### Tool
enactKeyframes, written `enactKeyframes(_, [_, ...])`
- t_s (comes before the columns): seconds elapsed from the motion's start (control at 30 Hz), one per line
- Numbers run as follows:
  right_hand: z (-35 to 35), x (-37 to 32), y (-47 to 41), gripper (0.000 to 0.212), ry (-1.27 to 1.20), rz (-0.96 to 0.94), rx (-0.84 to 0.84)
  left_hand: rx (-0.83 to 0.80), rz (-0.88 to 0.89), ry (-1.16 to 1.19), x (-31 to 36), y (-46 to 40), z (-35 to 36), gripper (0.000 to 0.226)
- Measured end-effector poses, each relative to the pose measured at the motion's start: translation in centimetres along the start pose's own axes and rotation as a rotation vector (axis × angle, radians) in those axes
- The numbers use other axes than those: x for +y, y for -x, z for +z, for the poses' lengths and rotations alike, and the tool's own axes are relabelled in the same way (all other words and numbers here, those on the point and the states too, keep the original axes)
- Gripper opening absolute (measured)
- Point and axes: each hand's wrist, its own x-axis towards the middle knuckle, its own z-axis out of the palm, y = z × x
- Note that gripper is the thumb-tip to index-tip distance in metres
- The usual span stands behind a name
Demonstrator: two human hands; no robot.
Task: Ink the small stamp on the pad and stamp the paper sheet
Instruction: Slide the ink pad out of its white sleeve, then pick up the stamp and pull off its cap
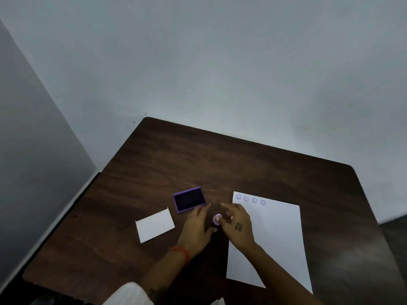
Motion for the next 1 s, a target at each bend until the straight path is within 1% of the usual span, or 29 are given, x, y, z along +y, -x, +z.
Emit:
enactKeyframes(0.07, [0.3, 0.8, 0.1, 0.05, -0.032, 0.022, -0.013, -0.017, -0.024, 0.012, 0.0, -0.5, 0.7, 0.06])
enactKeyframes(0.13, [0.8, 1.5, -0.1, 0.043, -0.028, 0.035, -0.029, -0.016, -0.025, 0.019, 0.0, -0.9, 1.3, 0.045])
enactKeyframes(0.2, [1.3, 1.8, -0.4, 0.035, -0.054, 0.102, -0.083, -0.01, -0.012, 0.001, -0.2, -1.2, 1.6, 0.03])
enactKeyframes(0.27, [1.6, 2.1, -0.7, 0.03, -0.098, 0.133, -0.097, 0.006, -0.011, -0.011, -0.3, -1.4, 1.8, 0.023])
enactKeyframes(0.4, [1.1, 1.9, -0.7, 0.02, -0.031, -0.002, -0.095, 0.021, -0.009, 0.009, -0.4, -1.7, 1.9, 0.021])
enactKeyframes(0.47, [0.7, 1.5, -0.9, 0.014, -0.069, -0.059, -0.064, 0.028, -0.006, 0.045, -0.3, -1.7, 1.5, 0.018])
enactKeyframes(0.5, [0.4, 1.2, -1.1, 0.015, -0.105, -0.074, -0.049, 0.037, 0.0, 0.081, -0.2, -1.6, 1.2, 0.018])
enactKeyframes(0.57, [-0.2, 0.6, -1.1, 0.017, -0.166, -0.079, -0.102, 0.067, 0.021, 0.156, 0.0, -1.5, 0.6, 0.018])
enactKeyframes(0.7, [-0.7, -0.1, -1.3, 0.016, -0.305, 0.027, -0.149, 0.153, 0.057, 0.182, 0.3, -0.9, -0.4, 0.021])
enactKeyframes(0.87, [-0.8, -1.0, -1.1, 0.004, -0.44, 0.088, -0.154, 0.209, 0.089, 0.164, 0.7, -0.7, -1.1, 0.021])
enactKeyframes(0.93, [-1.0, -1.3, -1.0, 0.008, -0.537, 0.136, -0.181, 0.226, 0.098, 0.179, 0.8, -0.6, -1.3, 0.02])
enactKeyframes(1.0, [-1.2, -1.4, -0.9, 0.007, -0.601, 0.183, -0.212, 0.231, 0.099, 0.181, 0.8, -0.5, -1.4, 0.02])
